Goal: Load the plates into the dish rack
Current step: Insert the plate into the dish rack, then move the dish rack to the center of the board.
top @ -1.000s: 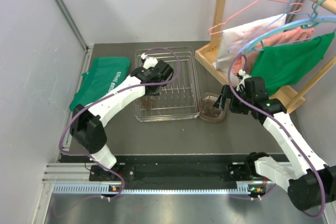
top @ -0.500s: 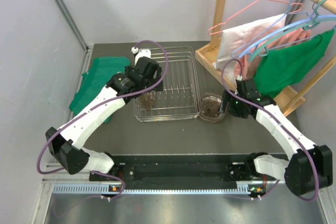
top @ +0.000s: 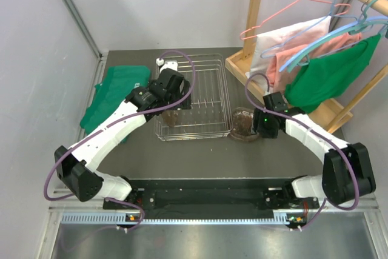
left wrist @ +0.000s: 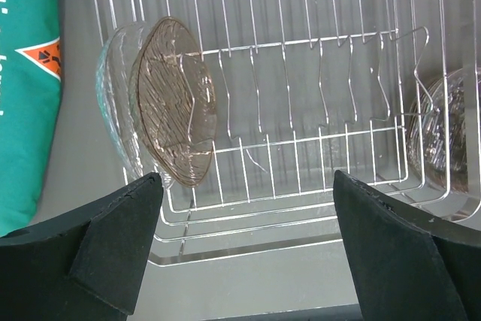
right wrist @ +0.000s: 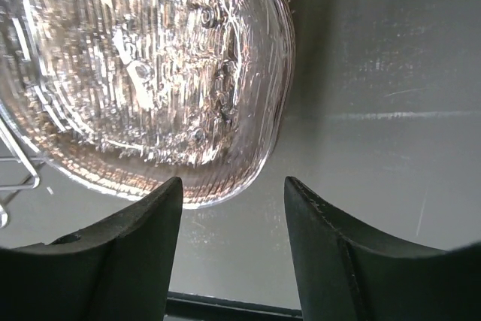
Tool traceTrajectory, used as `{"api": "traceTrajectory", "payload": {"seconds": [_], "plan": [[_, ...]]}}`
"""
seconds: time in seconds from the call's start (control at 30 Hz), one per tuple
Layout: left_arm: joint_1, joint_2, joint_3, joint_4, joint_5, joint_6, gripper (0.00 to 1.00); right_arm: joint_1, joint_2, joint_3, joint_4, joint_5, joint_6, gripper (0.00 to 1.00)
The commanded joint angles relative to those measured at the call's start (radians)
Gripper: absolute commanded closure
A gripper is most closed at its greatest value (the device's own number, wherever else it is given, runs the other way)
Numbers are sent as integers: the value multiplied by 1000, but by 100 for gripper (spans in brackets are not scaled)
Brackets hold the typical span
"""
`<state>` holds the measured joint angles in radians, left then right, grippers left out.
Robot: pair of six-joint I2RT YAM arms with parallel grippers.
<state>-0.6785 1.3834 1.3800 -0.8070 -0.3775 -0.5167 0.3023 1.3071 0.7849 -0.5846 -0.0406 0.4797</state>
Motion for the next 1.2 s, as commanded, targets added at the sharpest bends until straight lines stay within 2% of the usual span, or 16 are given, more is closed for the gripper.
{"api": "traceTrajectory", "payload": {"seconds": [0.0,0.43,0.83,0.97,1.07,1.17], "plan": [[7,-37,-4,51,20,7,1,21,35,-7,54,38,10,44],[8,-18,-12,69,68,3,1,23,67,63,72,94,-36,44],[10,-41,-39,69,68,1,1,20,215,185,140,111,-95,43],[13,-58,-53,71,61,4,1,21,218,151,169,68,-90,37],[17,-64,-59,69,60,4,1,21,202,136,146,97,-73,34],[19,-63,-59,71,58,3,1,27,159,134,106,143,-64,24]]}}
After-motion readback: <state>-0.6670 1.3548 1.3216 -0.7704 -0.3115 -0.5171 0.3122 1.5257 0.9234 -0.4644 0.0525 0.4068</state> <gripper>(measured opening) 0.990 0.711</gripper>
